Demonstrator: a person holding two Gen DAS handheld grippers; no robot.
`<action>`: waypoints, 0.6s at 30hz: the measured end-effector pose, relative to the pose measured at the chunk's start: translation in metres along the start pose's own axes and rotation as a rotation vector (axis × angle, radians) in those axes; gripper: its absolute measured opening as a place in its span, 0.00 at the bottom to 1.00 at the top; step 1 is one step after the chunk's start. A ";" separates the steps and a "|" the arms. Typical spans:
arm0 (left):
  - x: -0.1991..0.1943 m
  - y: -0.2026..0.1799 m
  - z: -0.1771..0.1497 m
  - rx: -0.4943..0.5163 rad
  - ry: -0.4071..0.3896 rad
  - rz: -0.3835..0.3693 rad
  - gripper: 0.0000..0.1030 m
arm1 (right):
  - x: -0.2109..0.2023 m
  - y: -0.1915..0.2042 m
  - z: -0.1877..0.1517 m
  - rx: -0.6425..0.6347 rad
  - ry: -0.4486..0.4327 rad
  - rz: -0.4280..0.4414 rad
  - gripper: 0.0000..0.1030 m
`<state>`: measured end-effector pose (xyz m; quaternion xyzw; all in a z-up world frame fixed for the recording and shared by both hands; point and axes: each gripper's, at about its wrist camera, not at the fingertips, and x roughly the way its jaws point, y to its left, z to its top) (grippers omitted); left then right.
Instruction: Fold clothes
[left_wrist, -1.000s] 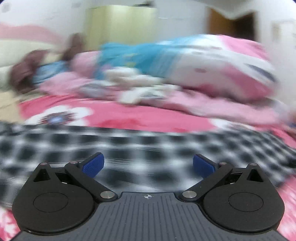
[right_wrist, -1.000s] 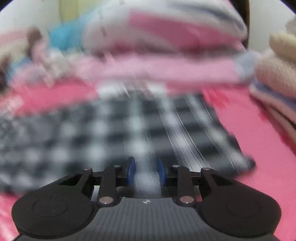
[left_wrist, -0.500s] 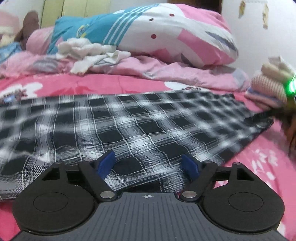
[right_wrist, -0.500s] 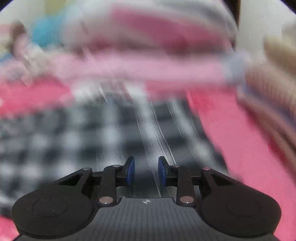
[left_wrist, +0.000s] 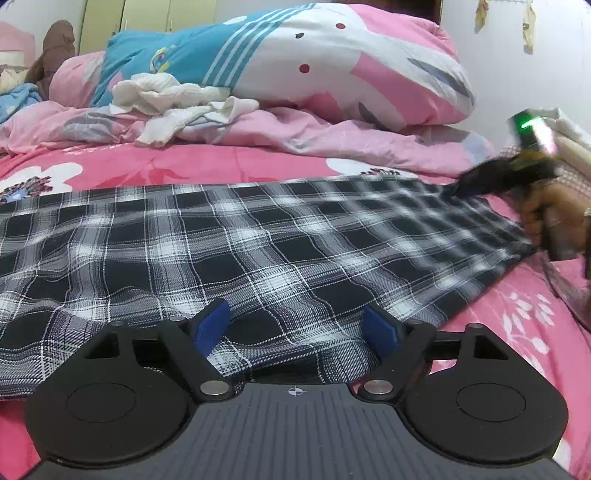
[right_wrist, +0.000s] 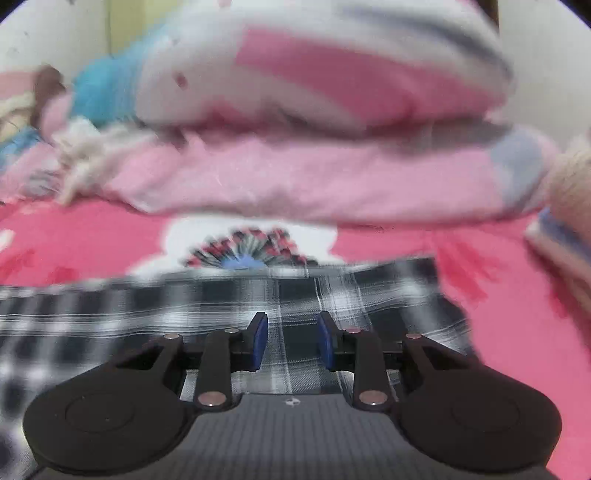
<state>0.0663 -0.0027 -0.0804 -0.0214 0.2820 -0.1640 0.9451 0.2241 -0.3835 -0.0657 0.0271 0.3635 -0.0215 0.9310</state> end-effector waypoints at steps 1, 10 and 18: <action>0.001 -0.001 0.000 0.004 0.002 -0.001 0.81 | 0.003 -0.008 -0.005 0.025 -0.002 0.009 0.30; 0.003 -0.005 0.000 0.028 0.008 0.007 0.85 | -0.076 -0.078 -0.048 0.212 -0.047 0.048 0.33; -0.002 0.003 0.001 -0.024 -0.014 0.005 0.85 | -0.095 -0.012 -0.078 0.128 -0.043 0.201 0.42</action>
